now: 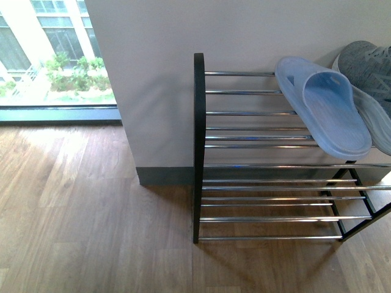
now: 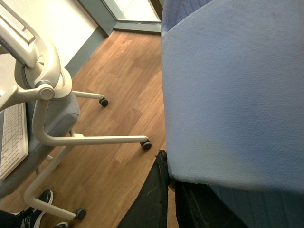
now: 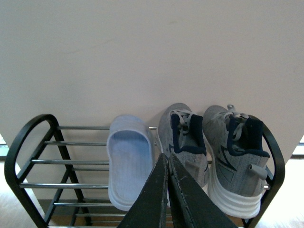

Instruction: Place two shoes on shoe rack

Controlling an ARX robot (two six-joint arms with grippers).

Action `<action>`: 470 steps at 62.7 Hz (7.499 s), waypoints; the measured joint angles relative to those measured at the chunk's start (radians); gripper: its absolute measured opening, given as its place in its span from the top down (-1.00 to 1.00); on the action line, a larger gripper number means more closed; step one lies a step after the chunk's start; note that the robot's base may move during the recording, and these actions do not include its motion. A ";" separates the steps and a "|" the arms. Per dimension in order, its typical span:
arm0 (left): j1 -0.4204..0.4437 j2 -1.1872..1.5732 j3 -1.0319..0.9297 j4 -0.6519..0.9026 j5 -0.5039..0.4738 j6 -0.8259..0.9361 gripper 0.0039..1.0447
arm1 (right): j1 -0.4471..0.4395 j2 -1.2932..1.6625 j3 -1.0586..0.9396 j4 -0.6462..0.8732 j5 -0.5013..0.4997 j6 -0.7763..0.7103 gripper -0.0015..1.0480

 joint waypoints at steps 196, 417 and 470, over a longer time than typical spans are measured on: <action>0.009 1.427 1.296 0.161 0.513 0.417 0.97 | 0.002 -0.279 0.000 -0.284 0.000 0.003 -0.82; 0.484 -0.887 -0.428 0.642 1.076 0.583 0.99 | 0.002 -0.279 0.001 -0.284 0.000 0.003 -0.82; 0.484 -0.888 -0.428 0.642 1.077 0.585 -0.83 | 0.002 -0.279 0.001 -0.285 0.000 0.003 -0.82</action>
